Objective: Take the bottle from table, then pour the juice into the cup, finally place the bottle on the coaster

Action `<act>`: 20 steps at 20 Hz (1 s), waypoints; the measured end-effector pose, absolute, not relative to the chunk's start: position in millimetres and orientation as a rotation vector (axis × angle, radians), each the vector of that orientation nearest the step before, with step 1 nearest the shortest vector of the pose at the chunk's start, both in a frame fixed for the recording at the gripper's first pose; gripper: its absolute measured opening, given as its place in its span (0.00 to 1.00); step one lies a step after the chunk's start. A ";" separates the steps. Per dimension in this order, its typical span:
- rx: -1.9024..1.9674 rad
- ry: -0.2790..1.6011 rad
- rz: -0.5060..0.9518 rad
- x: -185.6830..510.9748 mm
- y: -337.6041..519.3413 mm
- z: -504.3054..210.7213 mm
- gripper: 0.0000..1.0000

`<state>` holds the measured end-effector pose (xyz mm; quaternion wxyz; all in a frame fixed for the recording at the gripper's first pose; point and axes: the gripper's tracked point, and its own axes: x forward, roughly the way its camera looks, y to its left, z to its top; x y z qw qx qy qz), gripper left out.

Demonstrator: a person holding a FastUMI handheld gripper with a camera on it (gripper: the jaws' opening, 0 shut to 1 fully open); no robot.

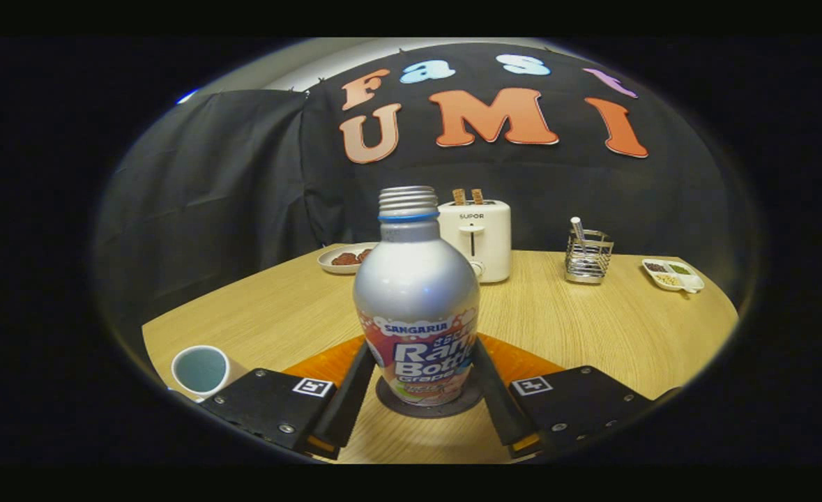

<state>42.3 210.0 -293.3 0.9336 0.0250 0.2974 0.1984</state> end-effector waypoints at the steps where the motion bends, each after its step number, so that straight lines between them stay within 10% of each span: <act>1: 0.051 0.616 0.393 42.8 207.9 -293.4 0.80; 7: 0.049 0.564 0.368 42.4 197.3 -270.4 0.97; 20: 0.048 0.333 0.280 13.7 151.5 -156.4 0.97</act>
